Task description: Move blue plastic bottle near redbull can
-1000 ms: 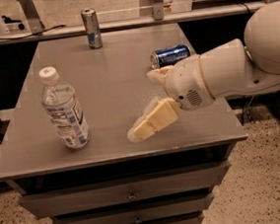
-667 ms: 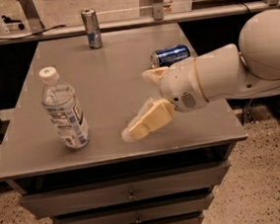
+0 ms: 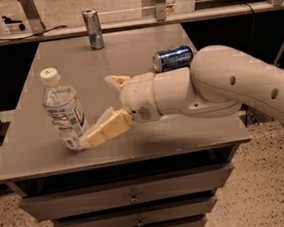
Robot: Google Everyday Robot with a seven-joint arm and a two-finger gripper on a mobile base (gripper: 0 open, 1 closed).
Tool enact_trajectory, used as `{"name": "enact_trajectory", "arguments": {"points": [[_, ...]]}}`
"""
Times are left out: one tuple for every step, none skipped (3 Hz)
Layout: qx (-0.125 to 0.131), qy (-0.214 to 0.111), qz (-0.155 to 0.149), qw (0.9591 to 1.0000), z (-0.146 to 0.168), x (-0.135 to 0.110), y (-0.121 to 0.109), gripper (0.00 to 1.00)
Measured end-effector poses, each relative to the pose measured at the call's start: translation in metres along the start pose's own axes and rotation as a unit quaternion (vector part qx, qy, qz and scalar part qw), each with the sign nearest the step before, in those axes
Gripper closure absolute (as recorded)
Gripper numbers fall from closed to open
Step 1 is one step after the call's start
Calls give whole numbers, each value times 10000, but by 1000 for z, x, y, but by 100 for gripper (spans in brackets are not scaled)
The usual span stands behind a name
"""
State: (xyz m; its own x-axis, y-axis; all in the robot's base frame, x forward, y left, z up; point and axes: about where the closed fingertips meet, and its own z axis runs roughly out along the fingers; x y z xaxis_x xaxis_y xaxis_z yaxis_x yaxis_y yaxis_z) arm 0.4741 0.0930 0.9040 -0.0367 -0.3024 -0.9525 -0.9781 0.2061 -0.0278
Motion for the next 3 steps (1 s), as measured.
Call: {"name": "enact_trajectory", "arguments": {"points": [[-122, -471, -159, 9987, 38, -18, 11, 0], [-178, -832, -239, 9961, 59, -32, 23, 0], [-172, -1031, -228, 9943, 70, -34, 32, 16]]}}
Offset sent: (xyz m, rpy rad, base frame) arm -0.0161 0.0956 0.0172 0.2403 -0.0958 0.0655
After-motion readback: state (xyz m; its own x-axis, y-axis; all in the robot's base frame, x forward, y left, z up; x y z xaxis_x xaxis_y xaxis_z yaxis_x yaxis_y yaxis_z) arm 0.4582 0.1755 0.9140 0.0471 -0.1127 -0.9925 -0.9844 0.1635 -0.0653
